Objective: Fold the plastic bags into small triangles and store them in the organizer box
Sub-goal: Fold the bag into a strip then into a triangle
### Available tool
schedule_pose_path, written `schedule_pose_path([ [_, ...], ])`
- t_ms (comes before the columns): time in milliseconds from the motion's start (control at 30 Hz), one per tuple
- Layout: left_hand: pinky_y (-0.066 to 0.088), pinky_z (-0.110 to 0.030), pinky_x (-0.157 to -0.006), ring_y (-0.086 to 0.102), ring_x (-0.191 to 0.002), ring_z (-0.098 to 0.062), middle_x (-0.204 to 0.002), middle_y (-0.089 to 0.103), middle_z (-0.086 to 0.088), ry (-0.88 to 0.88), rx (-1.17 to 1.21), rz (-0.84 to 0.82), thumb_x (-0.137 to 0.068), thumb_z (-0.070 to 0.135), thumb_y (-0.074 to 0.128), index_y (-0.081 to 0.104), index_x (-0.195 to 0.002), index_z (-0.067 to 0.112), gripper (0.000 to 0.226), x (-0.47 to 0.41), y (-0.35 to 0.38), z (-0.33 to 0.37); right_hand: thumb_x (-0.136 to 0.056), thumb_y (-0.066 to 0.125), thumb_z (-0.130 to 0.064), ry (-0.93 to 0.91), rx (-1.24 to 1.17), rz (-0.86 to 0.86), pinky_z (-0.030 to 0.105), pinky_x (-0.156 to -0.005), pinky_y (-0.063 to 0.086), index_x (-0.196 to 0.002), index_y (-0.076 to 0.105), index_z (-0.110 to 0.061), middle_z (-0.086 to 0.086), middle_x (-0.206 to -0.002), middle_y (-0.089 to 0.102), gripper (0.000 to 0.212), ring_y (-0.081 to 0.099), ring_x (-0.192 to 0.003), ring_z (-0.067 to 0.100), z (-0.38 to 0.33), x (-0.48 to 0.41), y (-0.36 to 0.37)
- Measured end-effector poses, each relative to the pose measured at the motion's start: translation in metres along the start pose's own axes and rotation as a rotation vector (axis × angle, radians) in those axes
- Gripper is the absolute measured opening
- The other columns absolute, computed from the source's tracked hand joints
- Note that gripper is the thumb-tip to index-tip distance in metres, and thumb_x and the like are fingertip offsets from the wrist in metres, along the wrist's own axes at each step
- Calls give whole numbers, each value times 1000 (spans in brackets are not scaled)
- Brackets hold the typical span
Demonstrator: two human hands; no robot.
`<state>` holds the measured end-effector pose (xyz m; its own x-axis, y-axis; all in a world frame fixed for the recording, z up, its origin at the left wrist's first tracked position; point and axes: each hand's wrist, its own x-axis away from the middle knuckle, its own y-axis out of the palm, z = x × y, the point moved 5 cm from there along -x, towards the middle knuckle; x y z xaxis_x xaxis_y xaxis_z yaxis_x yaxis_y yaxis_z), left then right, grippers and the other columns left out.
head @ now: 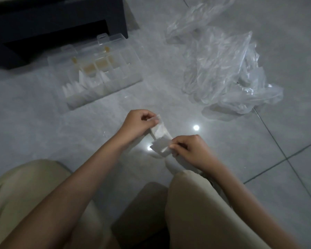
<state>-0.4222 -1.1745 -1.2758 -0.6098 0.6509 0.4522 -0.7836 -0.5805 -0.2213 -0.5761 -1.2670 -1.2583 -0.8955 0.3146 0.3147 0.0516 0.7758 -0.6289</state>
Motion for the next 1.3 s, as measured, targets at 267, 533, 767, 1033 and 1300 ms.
schedule_pose_path([
  [267, 53, -16, -51, 66, -63, -6, -88, 63, -14, -214, 254, -139, -97, 5, 53, 57, -90, 7, 9, 8, 10, -2, -92, 63, -14, -61, -54, 49, 10, -59, 37, -79, 67, -28, -30, -62, 59, 19, 57, -58, 1, -7, 3, -19],
  [533, 53, -16, -59, 68, -80, -13, -111, 67, -22, -146, 330, -225, -93, 2, 56, 64, -107, 7, 17, 22, 17, 16, -90, 64, -8, -25, -284, 82, 11, -57, 37, -79, 71, -23, -19, -59, 62, 20, 52, -54, -2, -25, -5, -31],
  [767, 56, -19, -65, 72, -82, -10, -89, 75, -2, -152, 382, -263, -93, -9, 47, 67, -99, 11, 29, 28, 19, 24, -88, 66, -10, 129, -247, 59, 16, -54, 35, -82, 74, -1, -7, -54, 53, 13, 43, -49, 2, -20, -14, -28],
  [1033, 57, -31, -80, 72, -84, -17, -102, 72, -13, -201, 468, -275, -98, -1, 36, 65, -110, 3, 32, 26, 19, 22, -85, 63, -12, 189, -186, 68, 28, -55, 33, -70, 67, 4, 4, -55, 48, 22, 40, -52, 7, -19, -14, -30],
  [1300, 57, -30, -81, 70, -90, -19, -104, 72, -14, -183, 475, -287, -101, 20, 41, 66, -109, 2, 31, 27, 19, 25, -86, 62, -15, 231, -111, 99, 28, -51, 30, -59, 60, 4, 4, -50, 42, 33, 36, -48, 10, -22, -15, -32],
])
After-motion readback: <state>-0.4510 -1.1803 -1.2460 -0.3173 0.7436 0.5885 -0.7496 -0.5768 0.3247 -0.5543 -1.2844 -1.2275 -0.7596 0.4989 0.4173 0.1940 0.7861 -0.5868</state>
